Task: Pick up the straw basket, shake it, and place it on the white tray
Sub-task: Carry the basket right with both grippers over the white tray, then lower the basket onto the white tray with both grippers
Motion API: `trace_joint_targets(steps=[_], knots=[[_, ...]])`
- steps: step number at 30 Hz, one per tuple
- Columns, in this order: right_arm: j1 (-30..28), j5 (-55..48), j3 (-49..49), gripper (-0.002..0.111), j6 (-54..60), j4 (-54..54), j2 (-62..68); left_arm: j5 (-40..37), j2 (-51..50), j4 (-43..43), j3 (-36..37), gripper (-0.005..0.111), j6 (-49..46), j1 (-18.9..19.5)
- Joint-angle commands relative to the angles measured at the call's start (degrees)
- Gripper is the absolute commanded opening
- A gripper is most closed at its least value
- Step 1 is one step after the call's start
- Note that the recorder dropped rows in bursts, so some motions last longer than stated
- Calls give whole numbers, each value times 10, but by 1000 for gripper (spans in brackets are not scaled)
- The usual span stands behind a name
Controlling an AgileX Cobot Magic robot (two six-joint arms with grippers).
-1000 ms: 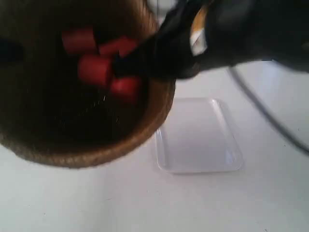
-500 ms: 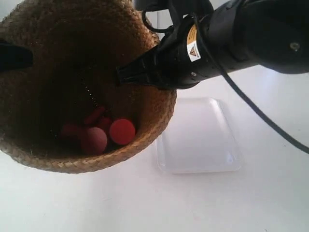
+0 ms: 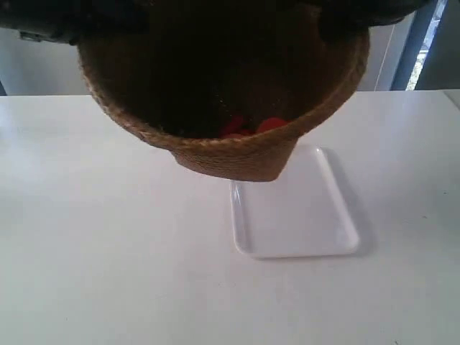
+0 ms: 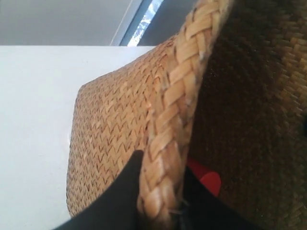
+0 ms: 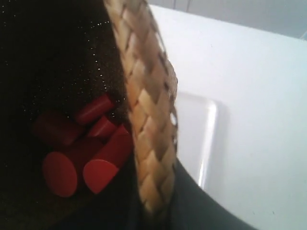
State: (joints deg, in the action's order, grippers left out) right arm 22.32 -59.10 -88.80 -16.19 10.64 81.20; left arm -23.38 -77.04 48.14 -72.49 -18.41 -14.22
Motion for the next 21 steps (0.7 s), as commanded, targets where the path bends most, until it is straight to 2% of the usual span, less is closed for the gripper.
trace_joint_targets(steps=[1, 4, 8, 13, 21], knots=[[-43, -72, -28, 0, 62, -21, 38, 47, -39, 37, -10, 0, 7, -72], [-71, -99, -57, 0, 102, -21, 75, 102, -74, 37, -10, 0, 34, -124], [-101, -104, -98, 0, 148, -19, 121, 164, -106, 46, -10, 0, 73, -158], [-121, -109, -118, 0, 169, -21, 164, 173, -127, 46, -10, 0, 81, -158], [-121, -109, -118, 0, 176, -19, 189, 174, -155, 46, -10, 0, 84, -157]])
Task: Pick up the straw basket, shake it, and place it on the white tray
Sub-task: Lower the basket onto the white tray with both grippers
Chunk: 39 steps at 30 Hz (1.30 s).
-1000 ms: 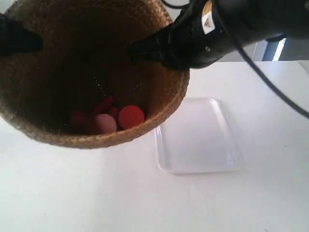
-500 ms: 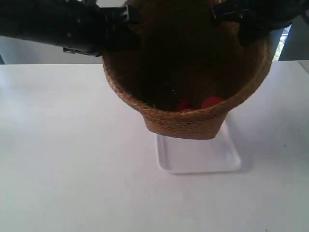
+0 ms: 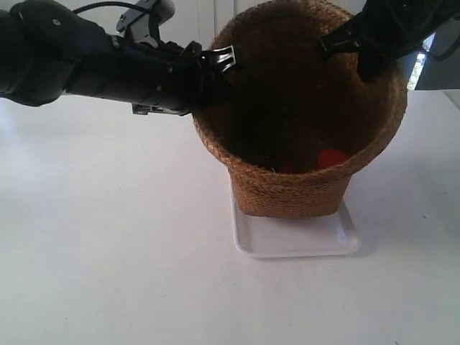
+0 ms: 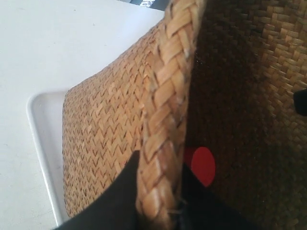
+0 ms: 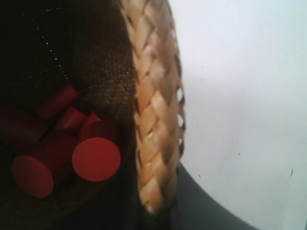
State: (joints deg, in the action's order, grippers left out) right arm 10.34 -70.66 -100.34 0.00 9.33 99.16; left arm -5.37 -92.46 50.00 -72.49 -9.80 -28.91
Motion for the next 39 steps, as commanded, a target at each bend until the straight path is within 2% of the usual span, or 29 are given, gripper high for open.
trace_joint_targets(steps=[1, 39], knots=[[-1, 7, -3, 0, 14, -5, 9, -6, -3, 27, -10, 0, -2, -10], [-1, 7, -3, 0, 12, 6, 29, -32, -27, 13, -10, 0, -7, -10]])
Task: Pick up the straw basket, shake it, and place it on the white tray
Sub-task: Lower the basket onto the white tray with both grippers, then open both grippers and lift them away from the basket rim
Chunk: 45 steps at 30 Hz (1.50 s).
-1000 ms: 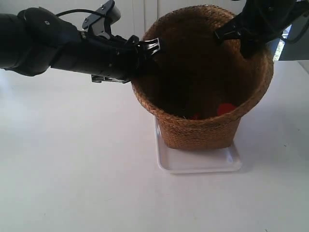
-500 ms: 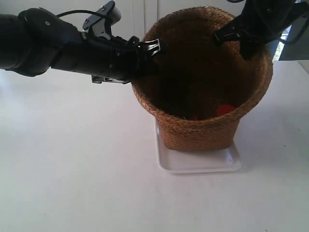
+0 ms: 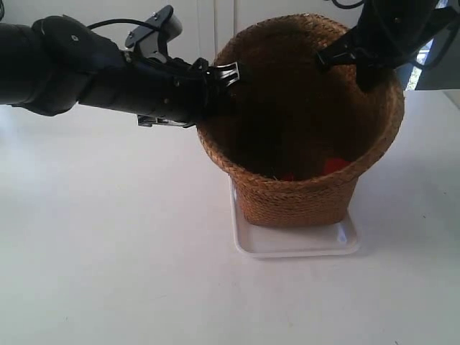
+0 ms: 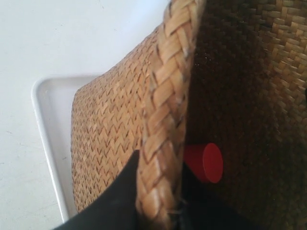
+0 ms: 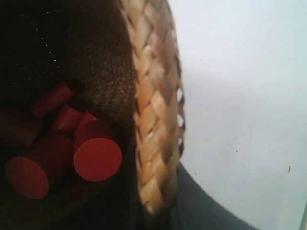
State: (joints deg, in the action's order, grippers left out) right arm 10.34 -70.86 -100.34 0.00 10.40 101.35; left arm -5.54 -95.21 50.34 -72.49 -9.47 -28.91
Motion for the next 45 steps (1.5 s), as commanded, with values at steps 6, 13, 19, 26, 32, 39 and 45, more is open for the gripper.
trace_joint_targets(steps=[6, 13, 19, 26, 32, 39, 45], knots=[[-1, 9, -3, 0, 12, -4, 11, -29, -1, 6, -10, 0, -10, -10], [-1, 13, -3, 5, 12, -4, 11, -26, -1, 1, -10, 1, -13, -10], [-1, 19, -3, 35, 11, -4, 11, -26, -1, -2, -10, 31, -28, -10], [-1, 23, -3, 58, 8, -4, 11, -26, -1, -2, -10, 62, -28, -10], [-1, 28, -3, 64, -4, -4, 11, -25, -1, -2, -10, 65, -28, -10], [-1, 40, -3, 64, -4, 11, -2, -13, -1, -2, -10, 65, -34, -9], [-1, 43, -3, 64, -9, 26, -20, -11, -1, -12, -10, 65, -34, -9]])
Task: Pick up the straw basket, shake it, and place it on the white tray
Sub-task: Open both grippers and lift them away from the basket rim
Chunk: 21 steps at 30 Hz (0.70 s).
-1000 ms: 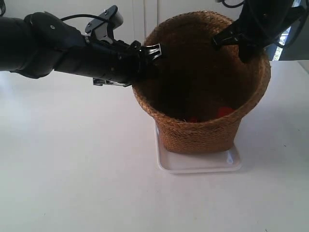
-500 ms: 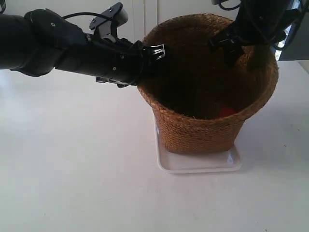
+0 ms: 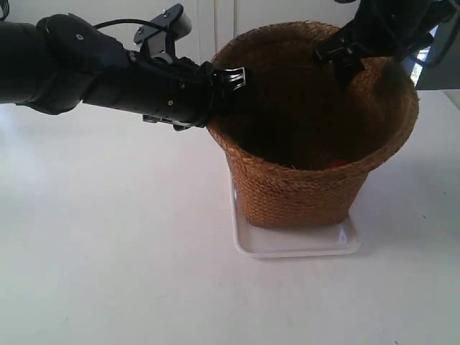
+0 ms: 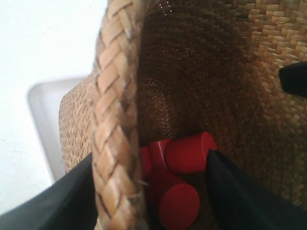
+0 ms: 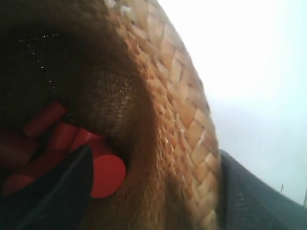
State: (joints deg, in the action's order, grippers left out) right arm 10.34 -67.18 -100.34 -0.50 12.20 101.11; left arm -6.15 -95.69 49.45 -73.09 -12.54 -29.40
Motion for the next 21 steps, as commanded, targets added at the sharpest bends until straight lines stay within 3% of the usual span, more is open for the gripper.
trace_joint_targets(steps=[1, 13, 21], knots=[[-1, 10, -3, 64, -8, 8, -21, -7, 4, -6, -4, 65, -3, -4], [-1, 19, -3, 64, -11, 15, -79, -7, 4, -9, -4, 65, -3, -4], [-1, 21, -3, 64, -12, 17, -90, 1, 4, -40, -4, 83, -3, -4]])
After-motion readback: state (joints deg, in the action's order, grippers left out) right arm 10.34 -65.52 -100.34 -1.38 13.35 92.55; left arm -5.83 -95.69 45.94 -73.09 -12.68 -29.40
